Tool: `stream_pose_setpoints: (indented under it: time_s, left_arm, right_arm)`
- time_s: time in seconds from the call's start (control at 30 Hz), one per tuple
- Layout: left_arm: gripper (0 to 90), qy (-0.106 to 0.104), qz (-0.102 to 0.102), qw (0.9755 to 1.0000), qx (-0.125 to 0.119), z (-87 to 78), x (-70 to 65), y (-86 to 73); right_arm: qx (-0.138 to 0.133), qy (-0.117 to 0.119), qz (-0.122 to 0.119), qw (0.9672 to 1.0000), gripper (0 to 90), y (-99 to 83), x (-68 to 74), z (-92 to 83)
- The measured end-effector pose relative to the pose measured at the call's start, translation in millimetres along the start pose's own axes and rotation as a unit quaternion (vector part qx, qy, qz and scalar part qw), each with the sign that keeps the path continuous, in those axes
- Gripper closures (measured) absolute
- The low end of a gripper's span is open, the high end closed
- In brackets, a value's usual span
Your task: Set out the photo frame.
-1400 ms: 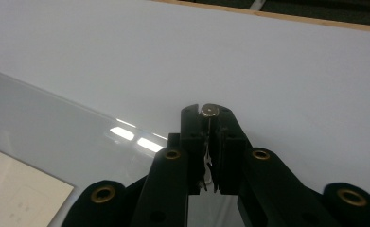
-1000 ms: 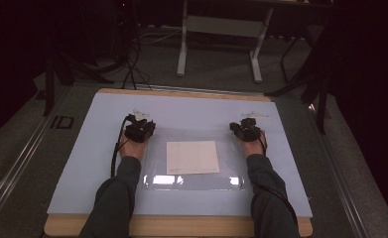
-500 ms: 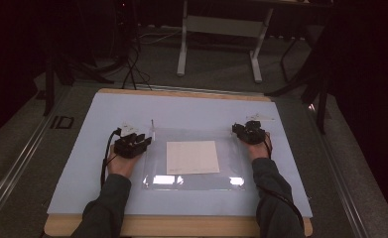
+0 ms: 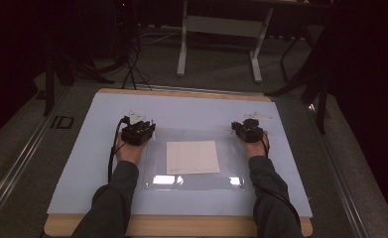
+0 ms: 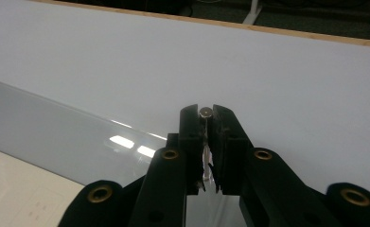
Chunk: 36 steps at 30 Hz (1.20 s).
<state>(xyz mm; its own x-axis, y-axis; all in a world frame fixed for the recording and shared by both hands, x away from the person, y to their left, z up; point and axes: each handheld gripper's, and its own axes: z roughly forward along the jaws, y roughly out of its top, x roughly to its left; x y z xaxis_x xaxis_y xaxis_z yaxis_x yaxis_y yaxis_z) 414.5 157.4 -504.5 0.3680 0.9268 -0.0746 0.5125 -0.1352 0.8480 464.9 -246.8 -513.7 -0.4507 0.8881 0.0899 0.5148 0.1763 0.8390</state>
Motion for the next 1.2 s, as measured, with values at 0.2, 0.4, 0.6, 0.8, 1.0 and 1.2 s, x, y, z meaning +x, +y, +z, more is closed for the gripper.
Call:
stream_pose_setpoints:
  time_s: [0.2,0.4,0.6,0.8,1.0,1.2]
  left_arm:
    - [77.2,0.013,-0.017,0.9996,0.016,18.1,5.8,7.3]
    - [83.9,0.028,0.001,0.9991,0.030,25.2,-0.3,11.0]
    - [85.2,0.028,-0.001,0.9990,0.036,25.7,0.1,12.5]
    - [85.4,0.028,-0.006,0.9985,0.047,26.8,0.6,15.7]
    - [85.5,0.025,-0.005,0.9977,0.062,29.2,2.2,20.7]
    - [85.6,0.022,-0.008,0.9972,0.070,31.6,4.2,23.8]
  right_arm:
    - [-0.002,-0.002,0.005,1.0000,83.3,-0.4,0.6,-0.2]
    - [0.003,-0.004,0.004,1.0000,83.9,0.6,1.0,-0.1]
    - [0.010,-0.014,-0.001,0.9999,84.6,2.6,3.1,0.0]
    - [0.019,-0.020,-0.001,0.9996,84.9,4.9,4.4,0.7]
    - [0.028,-0.019,0.000,0.9994,85.1,7.4,3.6,1.6]
    - [0.038,-0.017,0.002,0.9991,85.2,10.0,2.8,3.0]
